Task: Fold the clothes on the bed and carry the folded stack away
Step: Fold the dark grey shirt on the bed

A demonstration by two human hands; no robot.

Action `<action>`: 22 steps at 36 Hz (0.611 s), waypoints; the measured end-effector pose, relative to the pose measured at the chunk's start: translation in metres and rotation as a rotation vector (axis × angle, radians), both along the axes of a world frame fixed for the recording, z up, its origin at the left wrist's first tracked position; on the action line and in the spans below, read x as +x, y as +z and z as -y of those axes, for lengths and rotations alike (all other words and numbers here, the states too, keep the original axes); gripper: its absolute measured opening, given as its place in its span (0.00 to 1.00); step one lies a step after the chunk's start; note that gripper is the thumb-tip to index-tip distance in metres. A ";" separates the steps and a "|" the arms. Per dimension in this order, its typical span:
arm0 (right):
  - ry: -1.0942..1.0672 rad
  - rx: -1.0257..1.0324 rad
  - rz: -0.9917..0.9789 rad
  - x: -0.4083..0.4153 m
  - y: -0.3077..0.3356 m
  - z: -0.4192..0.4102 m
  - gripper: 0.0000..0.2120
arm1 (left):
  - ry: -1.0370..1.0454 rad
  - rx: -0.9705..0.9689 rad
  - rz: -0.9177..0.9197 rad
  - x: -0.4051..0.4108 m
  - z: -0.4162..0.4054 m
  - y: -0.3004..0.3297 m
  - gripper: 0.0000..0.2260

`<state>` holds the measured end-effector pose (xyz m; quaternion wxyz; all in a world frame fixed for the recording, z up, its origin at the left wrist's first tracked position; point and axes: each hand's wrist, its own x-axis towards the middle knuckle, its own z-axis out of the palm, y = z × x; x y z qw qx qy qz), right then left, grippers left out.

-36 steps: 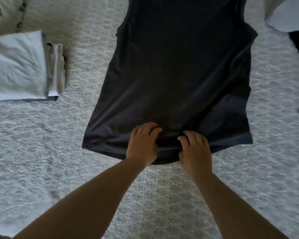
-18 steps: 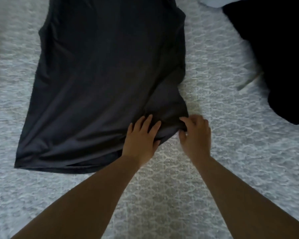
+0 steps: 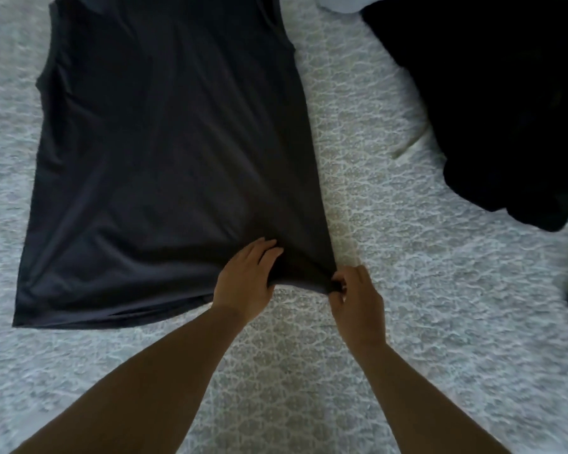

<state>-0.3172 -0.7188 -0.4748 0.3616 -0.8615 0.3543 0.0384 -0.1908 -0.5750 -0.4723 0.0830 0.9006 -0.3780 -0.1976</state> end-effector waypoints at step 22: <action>-0.815 0.765 0.052 0.039 0.007 -0.006 0.14 | 0.061 -0.010 -0.025 0.015 -0.037 0.023 0.18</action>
